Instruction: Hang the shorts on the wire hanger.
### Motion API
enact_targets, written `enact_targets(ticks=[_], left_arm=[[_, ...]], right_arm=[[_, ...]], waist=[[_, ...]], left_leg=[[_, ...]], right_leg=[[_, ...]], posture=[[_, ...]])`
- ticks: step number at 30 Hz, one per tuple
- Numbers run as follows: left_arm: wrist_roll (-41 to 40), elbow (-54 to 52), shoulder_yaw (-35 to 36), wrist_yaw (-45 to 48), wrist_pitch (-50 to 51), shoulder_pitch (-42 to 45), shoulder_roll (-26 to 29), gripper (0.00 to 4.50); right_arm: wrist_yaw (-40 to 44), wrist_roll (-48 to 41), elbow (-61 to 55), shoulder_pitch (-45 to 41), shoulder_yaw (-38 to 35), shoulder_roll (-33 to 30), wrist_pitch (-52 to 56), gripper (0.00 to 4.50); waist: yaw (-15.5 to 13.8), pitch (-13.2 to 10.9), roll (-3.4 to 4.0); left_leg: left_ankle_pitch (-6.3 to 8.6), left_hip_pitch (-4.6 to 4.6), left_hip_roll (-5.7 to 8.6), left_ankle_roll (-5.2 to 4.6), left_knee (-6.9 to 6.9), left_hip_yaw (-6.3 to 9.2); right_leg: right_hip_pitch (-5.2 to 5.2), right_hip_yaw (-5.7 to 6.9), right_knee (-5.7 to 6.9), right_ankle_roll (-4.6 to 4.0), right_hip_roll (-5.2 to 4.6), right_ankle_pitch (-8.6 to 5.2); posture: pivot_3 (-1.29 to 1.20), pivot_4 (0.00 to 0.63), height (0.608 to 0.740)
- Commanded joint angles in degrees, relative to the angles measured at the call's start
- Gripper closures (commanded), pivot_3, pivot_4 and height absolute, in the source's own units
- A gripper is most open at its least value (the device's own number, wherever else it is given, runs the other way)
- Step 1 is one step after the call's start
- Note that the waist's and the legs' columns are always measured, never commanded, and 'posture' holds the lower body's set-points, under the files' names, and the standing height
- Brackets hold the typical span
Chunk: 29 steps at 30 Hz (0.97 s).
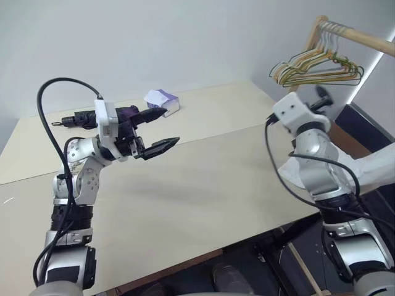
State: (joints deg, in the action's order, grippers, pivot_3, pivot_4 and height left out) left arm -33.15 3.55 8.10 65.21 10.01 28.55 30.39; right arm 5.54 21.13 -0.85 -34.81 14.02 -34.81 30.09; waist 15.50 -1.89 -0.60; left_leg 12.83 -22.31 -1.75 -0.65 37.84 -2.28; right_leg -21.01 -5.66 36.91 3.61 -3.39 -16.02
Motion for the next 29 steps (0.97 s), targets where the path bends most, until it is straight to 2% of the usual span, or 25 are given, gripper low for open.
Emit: enact_targets(ticks=[1,9,15,21,29], left_arm=[[1.9,-3.6,1.4,-2.6,-0.7,-3.3,1.8,0.0],[5.3,-8.6,1.3,-8.0,-0.4,-14.6,2.8,0.0],[9.0,-9.9,-0.1,-12.1,-0.5,-19.0,2.6,0.0],[10.4,-9.5,-1.0,-13.9,-1.2,-19.1,1.6,0.0],[10.7,-7.8,-1.4,-11.9,-1.0,-18.0,2.8,0.0]], right_arm=[[9.0,-2.5,-5.8,1.9,1.5,-0.1,-3.7,0.02],[20.1,-4.4,-6.6,6.6,1.9,-2.4,-10.4,0.02],[21.3,-1.8,-5.6,10.5,2.9,-2.8,-15.5,0.02],[21.7,-0.3,-5.2,11.1,2.9,-1.2,-15.9,0.02],[21.8,0.8,-5.1,12.0,2.3,-0.5,-16.2,0.02]], waist=[[-1.5,0.0,-0.06],[-8.6,-0.2,-0.43],[-12.8,-0.2,-0.58],[-14.6,-0.2,-0.69],[-14.8,-0.2,-0.84]], left_leg=[[0.0,-0.01,-0.02,0.0,0.0,0.0],[0.0,-0.06,-0.09,0.0,0.0,-0.03],[0.0,-0.08,-0.07,0.0,0.0,-0.2],[0.0,-0.1,-0.08,0.01,0.0,-0.6],[0.0,-0.29,-0.1,0.01,0.0,-0.85]], right_leg=[[-0.02,0.01,0.0,0.0,0.01,0.0],[-0.15,0.13,0.1,-0.11,-0.03,0.05],[-0.26,0.14,0.1,-0.21,-0.02,0.07],[-0.33,0.13,0.1,-0.27,-0.01,0.09],[-0.53,0.13,0.1,-0.31,0.0,0.09]], posture=[[-0.05,0.0,0.74],[0.03,0.0,0.74],[0.06,0.0,0.74],[0.06,0.0,0.74],[0.06,0.0,0.74]])
